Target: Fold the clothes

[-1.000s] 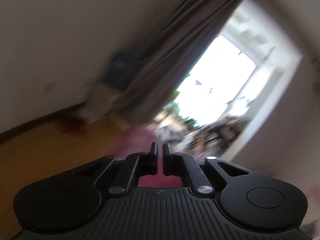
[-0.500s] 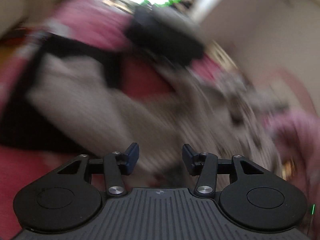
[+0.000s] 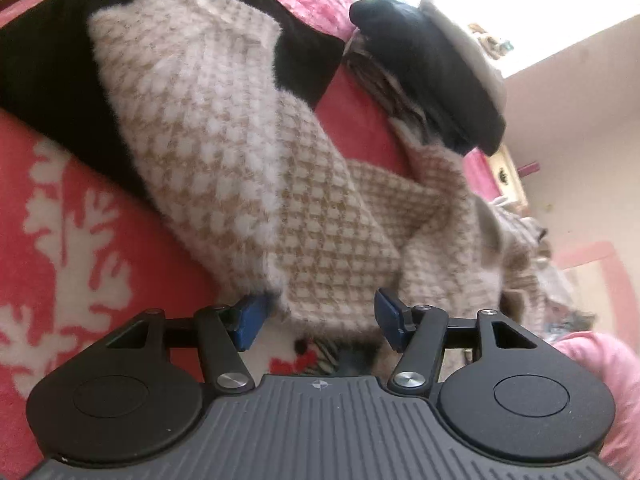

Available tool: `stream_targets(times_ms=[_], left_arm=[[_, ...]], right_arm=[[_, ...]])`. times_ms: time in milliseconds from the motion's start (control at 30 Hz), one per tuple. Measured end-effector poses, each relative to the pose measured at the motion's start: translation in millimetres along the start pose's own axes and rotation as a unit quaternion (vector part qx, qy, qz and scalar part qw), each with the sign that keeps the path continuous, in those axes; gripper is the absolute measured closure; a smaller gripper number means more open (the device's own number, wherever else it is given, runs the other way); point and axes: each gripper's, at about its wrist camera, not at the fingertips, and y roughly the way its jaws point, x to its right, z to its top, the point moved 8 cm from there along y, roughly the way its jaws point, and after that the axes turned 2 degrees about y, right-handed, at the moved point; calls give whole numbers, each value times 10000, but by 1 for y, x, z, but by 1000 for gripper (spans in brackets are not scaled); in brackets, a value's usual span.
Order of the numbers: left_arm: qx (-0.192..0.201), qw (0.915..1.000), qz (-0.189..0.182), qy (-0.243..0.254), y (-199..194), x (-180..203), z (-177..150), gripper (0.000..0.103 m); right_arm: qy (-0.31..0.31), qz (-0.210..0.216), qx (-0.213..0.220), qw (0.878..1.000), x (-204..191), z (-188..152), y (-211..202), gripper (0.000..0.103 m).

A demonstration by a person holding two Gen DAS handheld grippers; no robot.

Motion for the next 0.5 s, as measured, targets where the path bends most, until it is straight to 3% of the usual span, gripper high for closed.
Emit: stream_targets(times_ms=[100,300,433,500], left_arm=[[110,9995,103,-261,2,-4,2,44],[-233,9981,116,-552,-6,-12,-14,44],[46,9969,105,-773,4,-13,-6,44],[224,9952,151,-939,9,-15,1,51]], right_arm=[[10,-10,-13,10000,1,-2,0,21],[60,8,-22,10000,1,-2,3,20],[37,2,-60,10000,1,-2,4,19],[10,-3,-50,10000,1,-3,3,19]])
